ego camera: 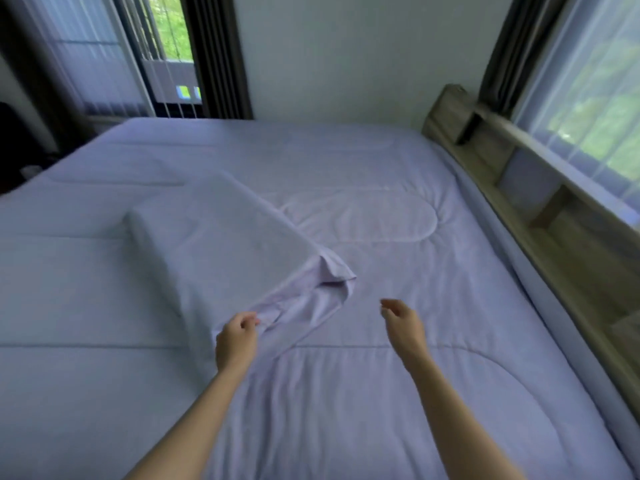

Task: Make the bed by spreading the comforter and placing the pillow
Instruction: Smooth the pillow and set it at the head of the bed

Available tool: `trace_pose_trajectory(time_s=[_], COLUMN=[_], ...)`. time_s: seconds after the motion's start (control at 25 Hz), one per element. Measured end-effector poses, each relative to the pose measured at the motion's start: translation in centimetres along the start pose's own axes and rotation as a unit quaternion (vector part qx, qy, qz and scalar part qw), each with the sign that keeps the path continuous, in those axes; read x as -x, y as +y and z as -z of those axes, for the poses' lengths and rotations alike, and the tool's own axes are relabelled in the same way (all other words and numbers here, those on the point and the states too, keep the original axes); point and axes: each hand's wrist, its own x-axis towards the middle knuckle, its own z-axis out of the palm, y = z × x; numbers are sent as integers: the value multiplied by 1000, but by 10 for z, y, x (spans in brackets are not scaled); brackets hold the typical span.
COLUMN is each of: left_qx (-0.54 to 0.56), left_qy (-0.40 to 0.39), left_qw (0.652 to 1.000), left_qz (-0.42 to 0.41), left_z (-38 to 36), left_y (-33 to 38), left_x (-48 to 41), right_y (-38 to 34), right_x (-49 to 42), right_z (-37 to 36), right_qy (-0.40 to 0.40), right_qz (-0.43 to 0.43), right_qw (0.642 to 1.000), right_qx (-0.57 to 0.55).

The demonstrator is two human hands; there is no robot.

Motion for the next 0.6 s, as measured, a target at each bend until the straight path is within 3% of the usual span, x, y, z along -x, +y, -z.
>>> trace_pose_trajectory(time_s=[0.12, 0.36, 0.48, 0.6], left_qx=[32, 35, 32, 69], left_qy=[104, 48, 98, 97], left_qw=[993, 988, 978, 966], left_qz=[48, 144, 179, 229], left_z=[41, 30, 8, -5], left_y=[-4, -40, -51, -73], left_x=[-28, -87, -103, -114], right_y=[-60, -105, -98, -78], right_x=[-4, -71, -116, -160], right_z=[-52, -128, -169, -198], right_qy=[-28, -48, -51, -53], right_qz=[30, 59, 129, 139], right_qw=[999, 995, 970, 956], right_qx=[-21, 66, 201, 253])
